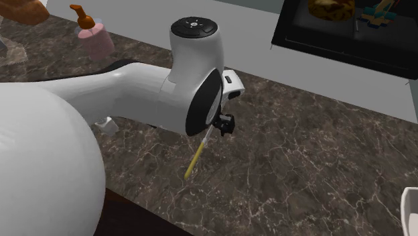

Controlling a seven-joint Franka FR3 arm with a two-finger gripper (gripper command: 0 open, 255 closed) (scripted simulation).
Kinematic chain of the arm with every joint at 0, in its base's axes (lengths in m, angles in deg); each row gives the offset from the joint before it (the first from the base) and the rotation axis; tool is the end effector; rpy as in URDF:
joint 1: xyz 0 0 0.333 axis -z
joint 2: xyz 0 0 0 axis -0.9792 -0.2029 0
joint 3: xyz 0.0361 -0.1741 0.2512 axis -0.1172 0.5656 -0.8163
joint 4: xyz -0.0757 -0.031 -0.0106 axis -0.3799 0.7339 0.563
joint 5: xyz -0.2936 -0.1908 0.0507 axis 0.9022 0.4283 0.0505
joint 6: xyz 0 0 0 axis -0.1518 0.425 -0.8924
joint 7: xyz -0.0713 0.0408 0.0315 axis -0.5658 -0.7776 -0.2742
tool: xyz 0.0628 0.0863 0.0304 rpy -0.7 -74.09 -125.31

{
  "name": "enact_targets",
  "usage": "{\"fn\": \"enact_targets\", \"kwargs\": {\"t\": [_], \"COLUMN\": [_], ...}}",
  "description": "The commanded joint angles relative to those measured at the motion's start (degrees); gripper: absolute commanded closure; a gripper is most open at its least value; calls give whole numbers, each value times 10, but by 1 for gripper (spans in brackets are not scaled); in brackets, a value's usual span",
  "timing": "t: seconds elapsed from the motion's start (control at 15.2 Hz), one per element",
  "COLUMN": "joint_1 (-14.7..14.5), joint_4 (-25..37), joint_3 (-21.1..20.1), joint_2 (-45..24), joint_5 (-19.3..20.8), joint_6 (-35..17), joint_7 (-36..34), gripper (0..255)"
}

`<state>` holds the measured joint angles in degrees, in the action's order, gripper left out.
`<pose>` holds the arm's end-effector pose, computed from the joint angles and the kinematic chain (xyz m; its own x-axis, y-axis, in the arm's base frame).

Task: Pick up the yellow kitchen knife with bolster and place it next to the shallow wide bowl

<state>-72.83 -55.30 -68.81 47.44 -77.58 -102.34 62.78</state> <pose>0.4241 -0.1064 0.4035 0.9565 -0.2744 0.0988 -0.2781 -0.9602 0.0262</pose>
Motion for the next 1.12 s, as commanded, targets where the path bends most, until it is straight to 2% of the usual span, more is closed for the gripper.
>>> {"fn": "enact_targets", "kwargs": {"t": [0.0,0.2,0.73,0.79,1.06], "joint_1": [0,0,0,0,0], "joint_4": [-4,-14,-14,-14,-14], "joint_3": [1,3,3,3,3], "joint_2": [-13,-34,-34,-34,-34], "joint_5": [-1,-3,-3,-3,-3], "joint_6": [-18,-48,-48,-48,-48], "joint_7": [0,2,2,2,2], "gripper": [0,0,0,255,255]}}
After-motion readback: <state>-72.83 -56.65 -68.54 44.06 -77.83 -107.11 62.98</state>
